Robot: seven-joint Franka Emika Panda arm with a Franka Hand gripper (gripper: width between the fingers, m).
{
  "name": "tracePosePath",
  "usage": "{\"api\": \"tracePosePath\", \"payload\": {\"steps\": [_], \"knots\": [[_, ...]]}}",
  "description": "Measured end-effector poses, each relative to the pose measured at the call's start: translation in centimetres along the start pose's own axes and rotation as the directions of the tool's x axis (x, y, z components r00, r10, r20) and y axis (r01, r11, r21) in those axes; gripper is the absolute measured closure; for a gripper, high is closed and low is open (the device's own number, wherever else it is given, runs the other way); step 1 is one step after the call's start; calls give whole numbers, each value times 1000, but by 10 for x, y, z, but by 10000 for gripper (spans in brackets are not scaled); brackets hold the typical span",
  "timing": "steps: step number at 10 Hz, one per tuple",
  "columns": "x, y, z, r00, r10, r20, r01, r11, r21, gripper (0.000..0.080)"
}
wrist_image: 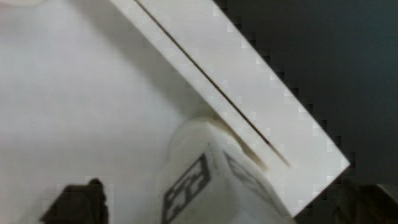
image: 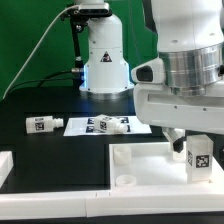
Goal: Assemble one leg
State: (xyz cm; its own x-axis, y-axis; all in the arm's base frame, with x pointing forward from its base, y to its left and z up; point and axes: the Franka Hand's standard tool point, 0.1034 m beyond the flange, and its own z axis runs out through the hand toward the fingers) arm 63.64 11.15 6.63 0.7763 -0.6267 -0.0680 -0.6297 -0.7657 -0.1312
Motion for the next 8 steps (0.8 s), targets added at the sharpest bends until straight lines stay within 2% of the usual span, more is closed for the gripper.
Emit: {"api": "tracePosePath", "payload": {"steps": [2,3,4,5,6,8], "knots": [[2,2,0,989,-150,-4,150,989,-7,151],[3,1,-1,961,-276,-15,276,961,-22,151],[6,-4,-3,881,-471,-45,468,882,-58,151],[8,-6,-5,809,-586,-55,582,810,-68,151],[8,-6,-4,846,-529,-59,526,848,-62,151],[9,-6,-4,865,-498,-61,495,867,-61,402]]}}
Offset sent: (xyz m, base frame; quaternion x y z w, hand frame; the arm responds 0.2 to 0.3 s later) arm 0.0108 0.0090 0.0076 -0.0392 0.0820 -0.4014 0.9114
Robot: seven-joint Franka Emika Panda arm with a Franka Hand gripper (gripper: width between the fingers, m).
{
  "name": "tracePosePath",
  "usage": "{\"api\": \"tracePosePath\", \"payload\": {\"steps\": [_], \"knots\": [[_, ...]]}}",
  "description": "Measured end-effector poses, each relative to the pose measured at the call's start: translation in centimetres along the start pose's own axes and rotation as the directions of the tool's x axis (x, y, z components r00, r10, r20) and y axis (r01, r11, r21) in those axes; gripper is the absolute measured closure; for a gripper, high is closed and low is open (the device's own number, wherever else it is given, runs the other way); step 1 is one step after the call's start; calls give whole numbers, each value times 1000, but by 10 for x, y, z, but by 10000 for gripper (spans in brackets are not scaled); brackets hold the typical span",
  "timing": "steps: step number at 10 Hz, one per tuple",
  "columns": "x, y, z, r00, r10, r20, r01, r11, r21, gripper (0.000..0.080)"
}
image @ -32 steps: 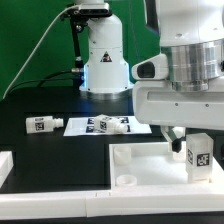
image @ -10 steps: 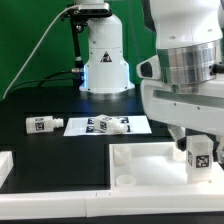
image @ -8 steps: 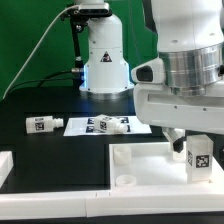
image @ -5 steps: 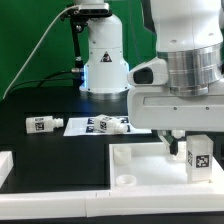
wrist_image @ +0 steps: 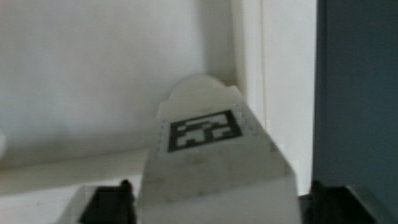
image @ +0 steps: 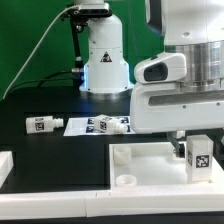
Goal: Assemble one leg
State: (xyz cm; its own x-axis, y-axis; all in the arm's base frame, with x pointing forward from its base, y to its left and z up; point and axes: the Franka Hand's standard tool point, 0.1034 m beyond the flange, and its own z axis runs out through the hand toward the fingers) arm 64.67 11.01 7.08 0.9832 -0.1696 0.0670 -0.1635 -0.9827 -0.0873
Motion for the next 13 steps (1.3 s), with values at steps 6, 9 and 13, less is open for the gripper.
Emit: {"api": "tracePosePath", "payload": {"steps": [6,9,13], "knots": [[0,6,1,828,561,-1,-561,828,-4,514],[-4,8,2,413,910,16,-911,413,19,514],[-6,8,3,301,953,28,-954,300,27,401]]}}
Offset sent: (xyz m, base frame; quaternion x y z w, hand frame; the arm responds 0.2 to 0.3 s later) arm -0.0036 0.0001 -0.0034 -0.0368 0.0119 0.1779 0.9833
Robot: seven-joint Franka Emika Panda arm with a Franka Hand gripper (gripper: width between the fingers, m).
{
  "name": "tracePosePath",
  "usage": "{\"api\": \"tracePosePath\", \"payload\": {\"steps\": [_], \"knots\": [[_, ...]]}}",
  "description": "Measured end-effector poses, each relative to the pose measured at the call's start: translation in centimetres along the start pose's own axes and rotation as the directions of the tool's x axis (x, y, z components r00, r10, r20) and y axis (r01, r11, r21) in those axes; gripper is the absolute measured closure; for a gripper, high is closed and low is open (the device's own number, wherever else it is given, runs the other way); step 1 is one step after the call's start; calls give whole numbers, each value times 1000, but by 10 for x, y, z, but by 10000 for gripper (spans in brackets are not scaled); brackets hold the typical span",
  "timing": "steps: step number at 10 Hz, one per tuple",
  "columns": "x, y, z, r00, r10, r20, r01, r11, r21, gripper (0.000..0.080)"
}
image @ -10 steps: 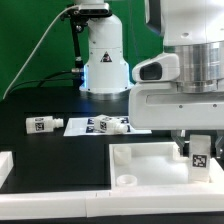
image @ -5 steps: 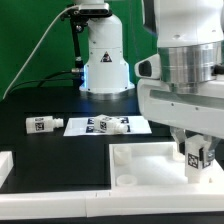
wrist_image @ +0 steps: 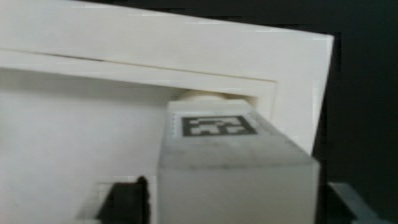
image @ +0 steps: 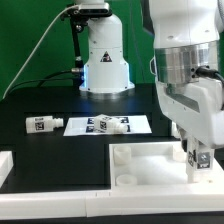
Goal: Assemble one leg
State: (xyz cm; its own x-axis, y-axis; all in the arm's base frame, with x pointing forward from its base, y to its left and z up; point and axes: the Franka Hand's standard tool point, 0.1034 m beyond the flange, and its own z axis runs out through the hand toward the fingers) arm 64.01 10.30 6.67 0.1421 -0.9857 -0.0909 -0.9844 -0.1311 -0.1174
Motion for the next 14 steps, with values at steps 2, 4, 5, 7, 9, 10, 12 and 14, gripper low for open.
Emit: {"api": "tracePosePath", "payload": {"steps": [2,4,5,7,9,10,12,14], "knots": [[1,-1,-3,960,-280,3,280,959,-34,267],[-2,-3,-3,798,-603,21,603,797,-34,157],[-1,-3,-3,757,-653,19,654,756,-31,157],[0,-3,-3,657,-753,21,754,657,-31,150],[-5,-4,-3,420,-907,16,906,418,-68,150],[-15,-7,-5,232,-973,15,969,230,-84,150],[-18,-10,-6,197,-980,6,977,196,-81,150],[-17,-10,-6,249,-969,1,965,248,-82,241]]}}
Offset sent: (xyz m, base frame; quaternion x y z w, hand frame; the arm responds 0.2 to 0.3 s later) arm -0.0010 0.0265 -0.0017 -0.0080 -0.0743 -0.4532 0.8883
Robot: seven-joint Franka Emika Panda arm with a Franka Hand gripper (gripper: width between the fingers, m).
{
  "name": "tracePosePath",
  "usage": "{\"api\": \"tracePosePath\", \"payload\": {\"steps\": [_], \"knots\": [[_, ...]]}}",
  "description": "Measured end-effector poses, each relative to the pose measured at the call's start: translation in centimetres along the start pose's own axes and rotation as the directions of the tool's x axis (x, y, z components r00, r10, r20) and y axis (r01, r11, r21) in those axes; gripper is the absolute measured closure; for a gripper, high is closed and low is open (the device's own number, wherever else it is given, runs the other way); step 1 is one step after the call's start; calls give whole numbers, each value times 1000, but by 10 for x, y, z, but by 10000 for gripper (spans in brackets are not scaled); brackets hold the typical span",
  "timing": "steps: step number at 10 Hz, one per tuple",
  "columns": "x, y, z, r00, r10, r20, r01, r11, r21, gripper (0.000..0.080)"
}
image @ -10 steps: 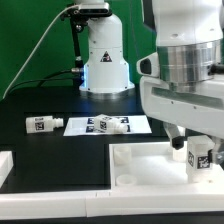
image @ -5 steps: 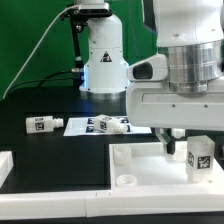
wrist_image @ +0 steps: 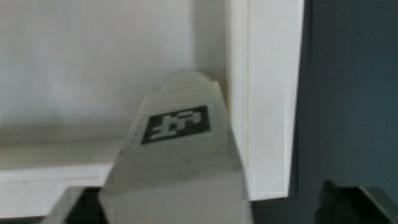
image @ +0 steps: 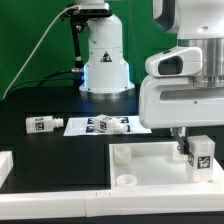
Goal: Assemble one leg
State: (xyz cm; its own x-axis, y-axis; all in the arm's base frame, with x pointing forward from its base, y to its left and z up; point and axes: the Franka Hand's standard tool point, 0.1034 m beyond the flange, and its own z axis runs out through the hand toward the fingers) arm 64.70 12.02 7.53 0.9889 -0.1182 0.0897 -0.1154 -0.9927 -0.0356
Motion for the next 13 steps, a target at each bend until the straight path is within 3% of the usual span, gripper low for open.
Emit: {"api": "tracePosePath", "payload": {"steps": [1,2,5,6,7,9,10,13], "knots": [[1,4,0,997,83,-2,-83,997,-5,442],[2,8,0,988,157,-1,-157,988,-9,509],[2,11,1,911,413,-4,-413,911,-12,509],[2,15,2,853,523,0,-523,853,-2,509],[2,17,2,765,644,15,-644,765,5,509],[0,18,2,557,830,34,-830,558,-3,509],[-1,19,2,411,910,53,-911,412,-5,509],[-2,19,2,242,969,55,-970,243,-16,509]]}}
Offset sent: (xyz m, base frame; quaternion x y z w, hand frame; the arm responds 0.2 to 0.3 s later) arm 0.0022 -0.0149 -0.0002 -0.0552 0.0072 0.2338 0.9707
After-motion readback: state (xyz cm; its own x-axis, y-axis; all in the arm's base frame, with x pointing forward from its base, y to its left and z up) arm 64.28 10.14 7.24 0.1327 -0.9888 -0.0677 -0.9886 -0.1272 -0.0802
